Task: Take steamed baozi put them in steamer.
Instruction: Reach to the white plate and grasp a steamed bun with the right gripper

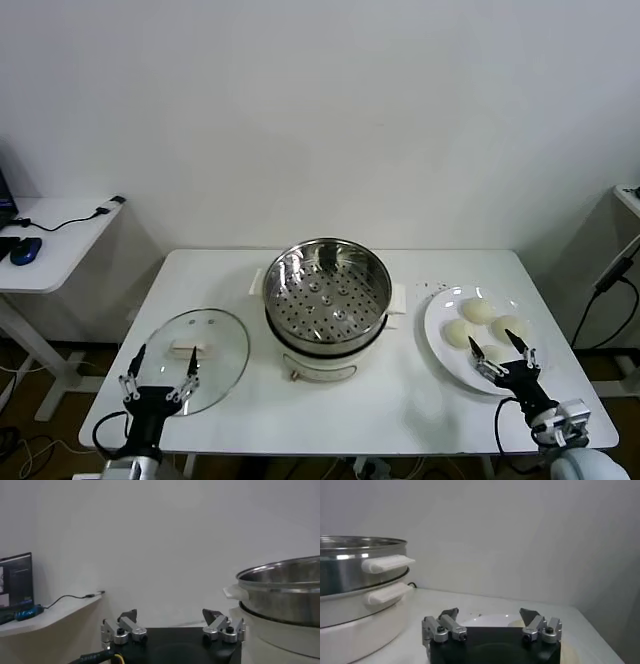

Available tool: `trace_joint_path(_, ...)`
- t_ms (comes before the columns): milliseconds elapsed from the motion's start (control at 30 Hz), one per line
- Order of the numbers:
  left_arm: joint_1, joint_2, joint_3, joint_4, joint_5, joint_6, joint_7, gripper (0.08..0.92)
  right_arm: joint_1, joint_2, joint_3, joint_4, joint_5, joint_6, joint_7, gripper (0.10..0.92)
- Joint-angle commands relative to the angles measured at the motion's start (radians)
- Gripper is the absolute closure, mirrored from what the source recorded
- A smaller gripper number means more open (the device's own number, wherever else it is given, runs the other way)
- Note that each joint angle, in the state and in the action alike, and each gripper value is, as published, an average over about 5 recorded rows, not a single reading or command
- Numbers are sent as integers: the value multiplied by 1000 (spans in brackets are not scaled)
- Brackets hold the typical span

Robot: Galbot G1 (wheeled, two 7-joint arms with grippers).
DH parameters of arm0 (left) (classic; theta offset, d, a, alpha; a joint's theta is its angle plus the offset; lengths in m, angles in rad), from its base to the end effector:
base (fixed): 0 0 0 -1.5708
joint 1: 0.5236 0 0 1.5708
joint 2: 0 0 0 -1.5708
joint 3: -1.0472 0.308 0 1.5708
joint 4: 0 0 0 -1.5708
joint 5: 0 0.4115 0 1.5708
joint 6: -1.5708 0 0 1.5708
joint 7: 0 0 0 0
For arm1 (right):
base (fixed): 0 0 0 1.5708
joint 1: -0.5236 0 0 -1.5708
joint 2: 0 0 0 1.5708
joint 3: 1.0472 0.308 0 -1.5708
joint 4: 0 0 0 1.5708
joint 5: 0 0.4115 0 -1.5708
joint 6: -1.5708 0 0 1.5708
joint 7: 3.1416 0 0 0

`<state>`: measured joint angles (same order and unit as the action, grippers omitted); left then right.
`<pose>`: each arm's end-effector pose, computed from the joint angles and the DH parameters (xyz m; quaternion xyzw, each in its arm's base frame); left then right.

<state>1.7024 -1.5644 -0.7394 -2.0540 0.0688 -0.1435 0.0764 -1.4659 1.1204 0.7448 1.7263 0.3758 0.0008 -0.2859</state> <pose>0.2114 0.0788 -0.3091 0.0411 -0.9939 -0.0999 0.0208 0.2887 -0.1866 -0.3267 0.0832 -0.9904 0.0452 0.1004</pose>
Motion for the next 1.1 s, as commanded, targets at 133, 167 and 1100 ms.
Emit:
trace_joint_path(133,-7,2,16,-9,-12,27,-5,177,129,-243,-24,-50,-142,-159,-142,203)
trace_joint_path(167,-8,1,21,-9,-12,29,-5,177,154,-326,-46,-73,-167,-189,-200,203)
trace_joint_path(1100,-35,7,8,21,-25,50,-4,177,1643,-316,-1492,-1037,-634,103,-923,203)
